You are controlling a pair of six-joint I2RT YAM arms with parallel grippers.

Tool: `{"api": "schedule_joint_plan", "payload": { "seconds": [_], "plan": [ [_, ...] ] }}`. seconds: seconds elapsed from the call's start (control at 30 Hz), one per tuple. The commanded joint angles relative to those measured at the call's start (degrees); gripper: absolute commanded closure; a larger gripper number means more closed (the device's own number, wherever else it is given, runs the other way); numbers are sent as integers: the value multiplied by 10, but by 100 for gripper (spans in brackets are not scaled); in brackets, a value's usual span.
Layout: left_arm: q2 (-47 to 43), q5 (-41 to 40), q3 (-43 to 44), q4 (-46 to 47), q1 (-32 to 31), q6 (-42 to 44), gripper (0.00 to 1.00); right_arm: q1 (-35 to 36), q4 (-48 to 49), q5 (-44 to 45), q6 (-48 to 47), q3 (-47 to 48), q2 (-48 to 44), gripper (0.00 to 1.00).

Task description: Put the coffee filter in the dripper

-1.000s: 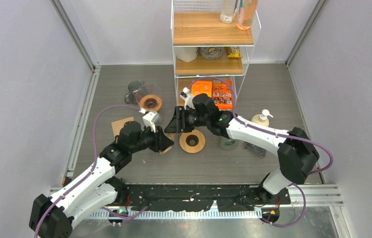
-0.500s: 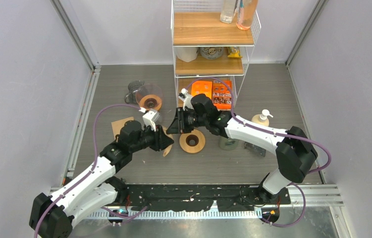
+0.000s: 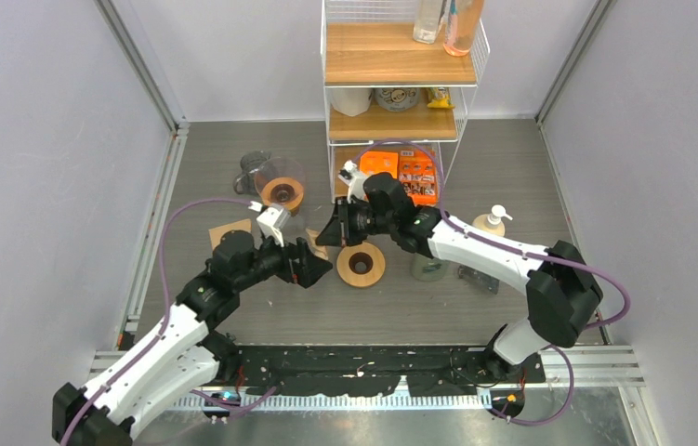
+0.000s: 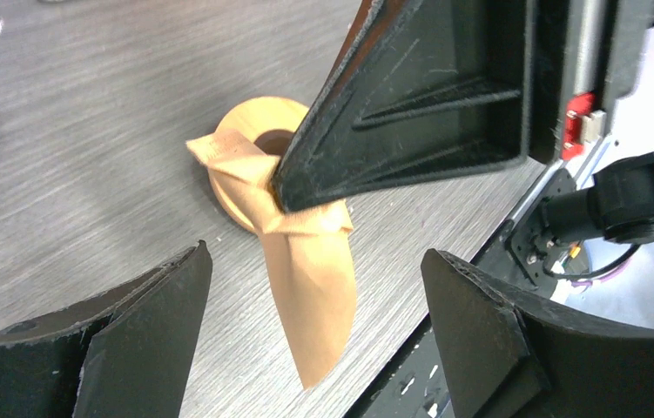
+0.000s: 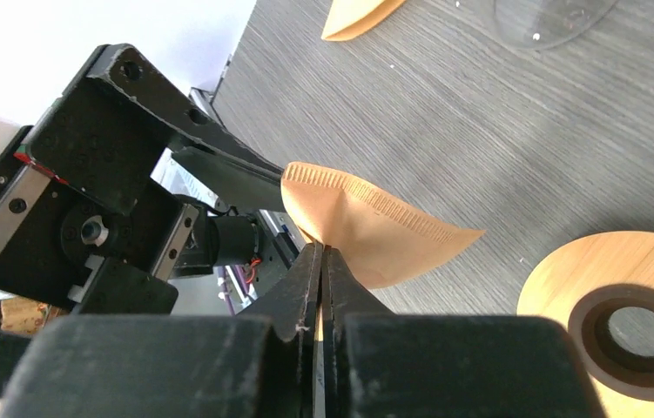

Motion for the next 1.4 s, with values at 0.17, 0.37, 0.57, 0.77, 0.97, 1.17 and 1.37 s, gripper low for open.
{"api": "schedule_joint_plan", "payload": {
  "seconds": [0.17,0.37,0.57,0.77,0.97,1.17,1.37],
  "plan": [
    [-128,-52,-28,56,12,64,0,-45,-36,-154,-133,5,-107,95],
    [-65,132,-11,163,51,124,1,-55,-171,-181,-246,15,-187,95],
    [32,374,24,257,93,143,1,-67,-190,-285,-308,-4,-227,95],
    [112,506,71,309,75,134,1,-67,-174,-354,-317,0,-216,95],
    [160,543,114,253,41,208,1,-65,-167,-376,-309,10,-194,95],
    [179,543,146,172,32,281,1,-59,-150,-402,-302,16,-192,95],
    [202,537,161,138,14,301,8,-58,-141,-408,-298,23,-197,95]
  ]
}}
